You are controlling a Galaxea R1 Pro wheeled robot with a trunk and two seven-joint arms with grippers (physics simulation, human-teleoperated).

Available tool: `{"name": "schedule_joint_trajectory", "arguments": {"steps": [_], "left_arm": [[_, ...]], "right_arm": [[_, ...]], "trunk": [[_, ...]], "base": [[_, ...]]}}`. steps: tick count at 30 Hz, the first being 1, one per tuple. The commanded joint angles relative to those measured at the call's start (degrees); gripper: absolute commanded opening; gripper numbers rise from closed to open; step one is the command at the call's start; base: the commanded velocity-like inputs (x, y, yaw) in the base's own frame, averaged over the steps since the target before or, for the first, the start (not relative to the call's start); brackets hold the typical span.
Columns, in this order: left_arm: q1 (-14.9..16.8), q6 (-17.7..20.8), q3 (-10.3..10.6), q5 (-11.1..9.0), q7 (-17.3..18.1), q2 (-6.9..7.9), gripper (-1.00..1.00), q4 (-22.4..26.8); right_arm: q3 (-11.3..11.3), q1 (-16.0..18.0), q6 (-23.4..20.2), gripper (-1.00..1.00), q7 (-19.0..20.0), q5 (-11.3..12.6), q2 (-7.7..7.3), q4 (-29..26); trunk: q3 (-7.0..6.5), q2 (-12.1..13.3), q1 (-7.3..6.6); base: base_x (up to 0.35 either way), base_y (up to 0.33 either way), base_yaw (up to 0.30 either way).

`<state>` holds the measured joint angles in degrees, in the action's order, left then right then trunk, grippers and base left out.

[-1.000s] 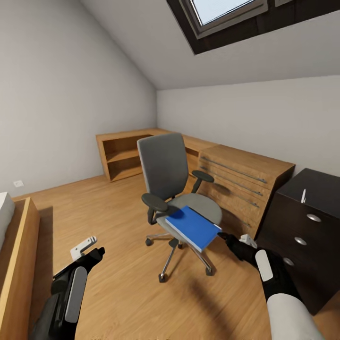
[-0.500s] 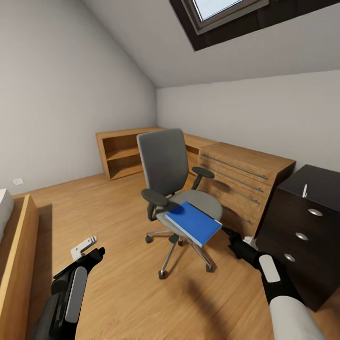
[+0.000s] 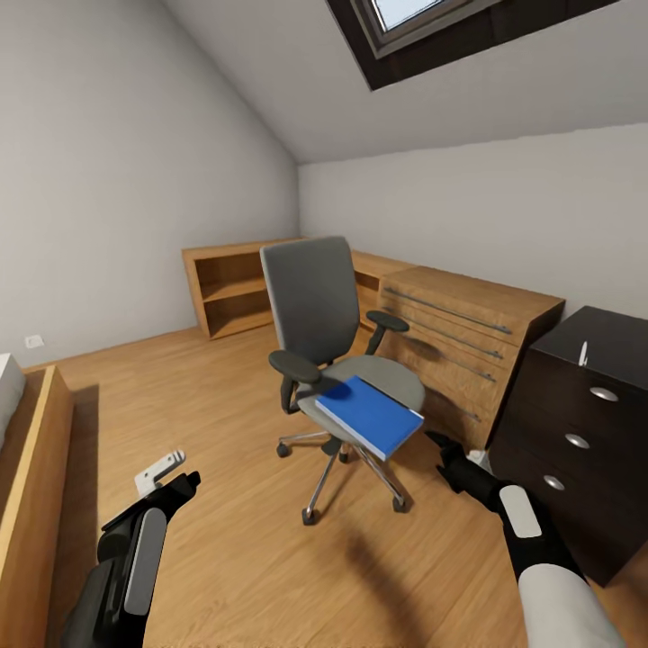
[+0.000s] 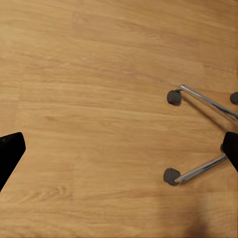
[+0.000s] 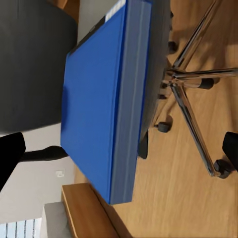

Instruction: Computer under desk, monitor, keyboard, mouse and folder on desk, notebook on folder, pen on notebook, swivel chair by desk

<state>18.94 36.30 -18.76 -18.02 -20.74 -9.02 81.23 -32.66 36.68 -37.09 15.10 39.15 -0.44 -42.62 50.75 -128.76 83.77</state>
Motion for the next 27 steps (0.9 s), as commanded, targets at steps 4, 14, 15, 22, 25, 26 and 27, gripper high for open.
{"name": "schedule_joint_trajectory", "arguments": {"steps": [4, 14, 15, 22, 25, 26, 27], "left_arm": [[0.04, 0.17, -0.05, -0.61, -0.44, -0.04, 1.0, 0.07], [0.03, 0.25, -0.05, -0.7, -0.44, 0.02, 1.0, -0.05], [0.01, 0.24, -0.05, -0.7, -0.44, 0.02, 1.0, -0.06], [-1.64, 0.16, -0.06, -0.7, -0.28, 0.08, 1.0, -0.02], [-1.84, 0.17, -0.06, -0.7, -0.27, 0.08, 1.0, 0.04], [-1.87, 0.17, -0.05, -0.7, -0.27, 0.08, 1.0, 0.08], [-1.97, 0.17, -0.05, -0.7, -0.27, 0.07, 1.0, 0.18]], "right_arm": [[-0.22, 0.06, -0.36, 1.0, 0.25, 0.06, 0.01, -0.01], [-0.3, 0.06, 0.14, 1.0, 2.19, 0.1, 0.44, 0.03], [-0.3, 0.06, 0.18, 1.0, 2.2, 0.09, 0.44, 0.02], [-0.3, 0.06, 0.36, 1.0, 2.14, 0.05, 0.44, 0.08], [-0.3, 0.06, 0.4, 1.0, 2.09, 0.05, 0.44, 0.36], [-0.3, 0.06, 0.41, 1.0, 2.08, 0.05, 0.44, 0.52], [-0.27, 0.06, 0.42, 1.0, 2.06, 0.04, 0.44, 0.94]], "trunk": [[0.78, -1.65, 0.87], [1.68, -3.65, 1.97], [1.68, -3.65, 1.97], [1.68, -3.65, 1.97], [1.68, -3.65, 1.97], [1.68, -3.65, 1.97], [1.68, -3.65, 1.97]], "base": [[0.0, 0.0, 0.0], [0.0, 0.0, 0.0], [0.0, 0.0, 0.0], [0.139, 0.02, 0.0], [0.063, 0.008, 0.0], [0.039, 0.005, 0.0], [0.025, 0.003, 0.0]]}}
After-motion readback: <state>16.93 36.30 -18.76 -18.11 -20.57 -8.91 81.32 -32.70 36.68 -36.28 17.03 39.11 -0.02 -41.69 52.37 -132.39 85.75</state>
